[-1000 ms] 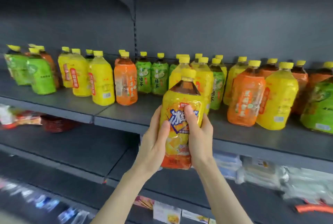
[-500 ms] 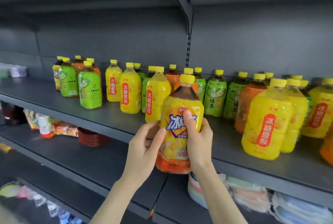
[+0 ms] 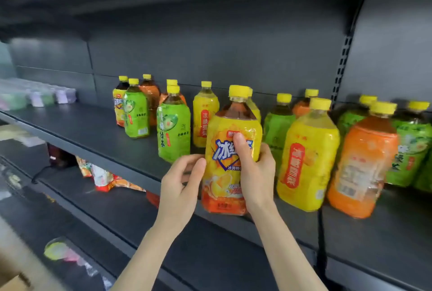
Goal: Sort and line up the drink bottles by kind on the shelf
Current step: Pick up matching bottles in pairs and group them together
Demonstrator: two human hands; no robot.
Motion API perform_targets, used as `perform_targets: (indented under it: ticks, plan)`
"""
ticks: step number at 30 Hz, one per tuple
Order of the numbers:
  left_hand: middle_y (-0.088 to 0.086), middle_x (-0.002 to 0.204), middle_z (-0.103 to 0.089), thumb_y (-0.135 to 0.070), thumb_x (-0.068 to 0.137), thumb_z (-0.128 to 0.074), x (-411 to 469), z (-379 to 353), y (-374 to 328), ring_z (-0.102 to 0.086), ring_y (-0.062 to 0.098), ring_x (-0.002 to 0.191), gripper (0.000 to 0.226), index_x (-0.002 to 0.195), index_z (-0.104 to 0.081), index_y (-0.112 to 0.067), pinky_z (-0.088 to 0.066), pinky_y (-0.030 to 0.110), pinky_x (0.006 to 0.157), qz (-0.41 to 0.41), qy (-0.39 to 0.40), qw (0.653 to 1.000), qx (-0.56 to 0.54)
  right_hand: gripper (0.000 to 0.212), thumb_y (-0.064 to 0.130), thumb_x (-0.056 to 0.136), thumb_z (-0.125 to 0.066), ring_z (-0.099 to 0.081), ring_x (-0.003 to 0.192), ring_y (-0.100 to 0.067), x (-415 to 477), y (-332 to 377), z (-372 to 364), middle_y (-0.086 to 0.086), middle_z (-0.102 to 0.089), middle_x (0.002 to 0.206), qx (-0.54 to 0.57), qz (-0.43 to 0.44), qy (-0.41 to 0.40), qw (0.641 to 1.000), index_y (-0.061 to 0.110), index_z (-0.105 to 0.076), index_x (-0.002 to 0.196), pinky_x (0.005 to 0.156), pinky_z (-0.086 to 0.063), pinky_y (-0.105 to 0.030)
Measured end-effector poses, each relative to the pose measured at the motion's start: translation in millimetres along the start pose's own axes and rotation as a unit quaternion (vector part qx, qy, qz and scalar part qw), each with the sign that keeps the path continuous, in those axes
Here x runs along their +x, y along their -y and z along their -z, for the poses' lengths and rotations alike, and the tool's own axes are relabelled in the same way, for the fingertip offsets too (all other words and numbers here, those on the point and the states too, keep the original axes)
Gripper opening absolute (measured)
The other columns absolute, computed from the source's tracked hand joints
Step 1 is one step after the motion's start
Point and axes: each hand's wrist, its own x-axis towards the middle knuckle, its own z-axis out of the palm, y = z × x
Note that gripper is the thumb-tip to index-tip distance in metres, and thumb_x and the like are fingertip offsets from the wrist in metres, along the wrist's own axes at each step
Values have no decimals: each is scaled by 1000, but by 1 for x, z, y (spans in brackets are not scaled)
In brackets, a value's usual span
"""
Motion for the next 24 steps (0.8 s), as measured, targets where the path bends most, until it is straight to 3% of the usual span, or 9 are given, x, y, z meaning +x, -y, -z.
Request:
perform_targets:
  ticks: [4,11,17,24]
  plan:
    - [-5,99,-68,-47,86,-52,38,44,34,-64,12,97,33,100,-65,-20,-54,35,82,0,7,1000,-3,50,56,64,-66,-72,82,-11,15,-25,-56,5,-75,91,-7,21,-20,1000,24,-64,102,69,-59,-27]
    - [-7,96,-69,-45,89,-49,93,132,85,-64,10,97,32,99,-65,-18,-50,29,82,-2,85,996,-9,64,62,59,-64,-73,77,-10,18,-69,-152,2,-75,90,-36,17,-103,994,15,-62,103,64,-58,-24]
    - [-4,103,-68,-52,84,-51,121,179,108,-63,16,101,38,104,-62,-22,-53,40,84,-5,115,991,-74,55,61,61,-65,-72,78,-6,20,-92,-214,7,-74,89,-71,37,-138,987,23,-62,100,63,-57,-20]
    - [-7,101,-68,-54,80,-53,160,218,135,-64,13,100,40,103,-62,-21,-54,37,83,9,107,992,-69,47,67,66,-72,-72,83,-11,44,-119,-269,9,-75,87,-90,43,-145,984,28,-65,92,75,-59,-36]
